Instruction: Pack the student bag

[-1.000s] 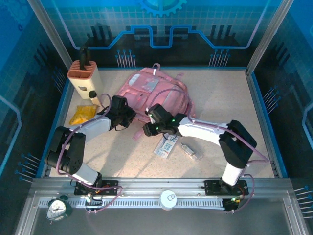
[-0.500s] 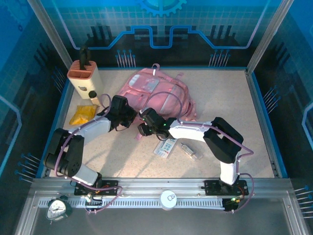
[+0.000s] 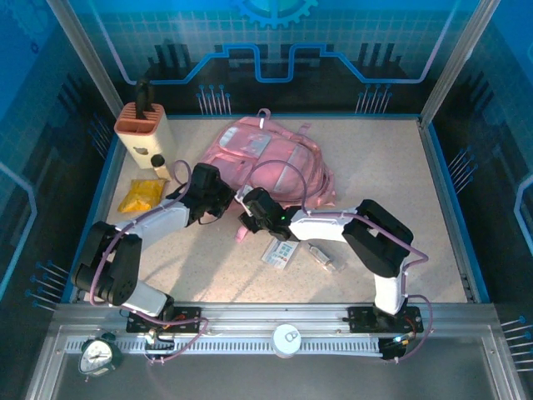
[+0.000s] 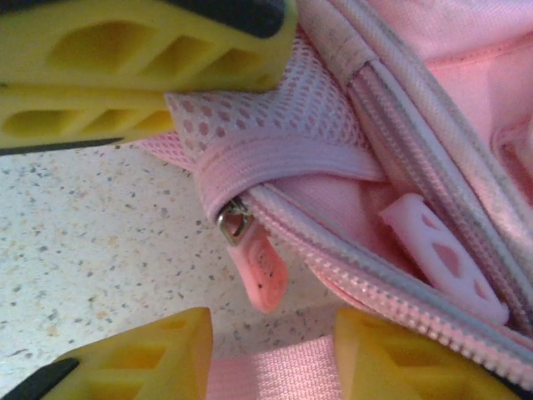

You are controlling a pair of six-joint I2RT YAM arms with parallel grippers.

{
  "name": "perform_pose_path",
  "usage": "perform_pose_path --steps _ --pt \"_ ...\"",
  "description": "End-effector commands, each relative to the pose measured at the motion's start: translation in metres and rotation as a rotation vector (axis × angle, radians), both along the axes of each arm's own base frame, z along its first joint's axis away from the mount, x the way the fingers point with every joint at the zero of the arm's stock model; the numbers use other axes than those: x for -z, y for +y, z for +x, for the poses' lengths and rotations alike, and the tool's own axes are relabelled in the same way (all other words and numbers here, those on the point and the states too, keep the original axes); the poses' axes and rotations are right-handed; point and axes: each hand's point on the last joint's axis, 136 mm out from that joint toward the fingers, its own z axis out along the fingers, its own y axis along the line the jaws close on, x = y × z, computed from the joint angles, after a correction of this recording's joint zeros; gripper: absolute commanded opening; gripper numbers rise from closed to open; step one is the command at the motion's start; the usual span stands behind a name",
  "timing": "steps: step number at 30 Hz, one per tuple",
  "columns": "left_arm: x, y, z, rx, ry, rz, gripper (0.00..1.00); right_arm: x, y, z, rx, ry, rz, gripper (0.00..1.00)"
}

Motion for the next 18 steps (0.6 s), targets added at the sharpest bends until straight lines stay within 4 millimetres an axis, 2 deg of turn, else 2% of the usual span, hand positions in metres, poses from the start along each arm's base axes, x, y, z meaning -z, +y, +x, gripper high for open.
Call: perform_pose_path --steps 1,4,8,12,18 --pt "-0.025 -0.046 -0.021 0.158 -0.019 -0.134 0.0 -0.053 0.027 0.03 -0.048 -0.221 0.124 0.38" --pt "-0.024 -0.047 -0.023 0.161 -0.018 -0.143 0.0 -0.052 0.031 0.028 -0.1 -0.256 0.122 0.3" --pt "-0.026 -0.046 -0.024 0.155 -0.026 -0.141 0.0 -0.048 0.023 0.032 -0.093 -0.258 0.116 0.22" --pt "-0.031 -0.044 -0.024 0.154 -0.037 -0.135 0.0 -0.049 0.018 0.024 -0.123 -0.275 0.133 0.11" --pt "-0.035 -0.041 -0.021 0.146 -0.048 -0.119 0.0 -0.046 0.011 0.011 -0.144 -0.262 0.156 0.03"
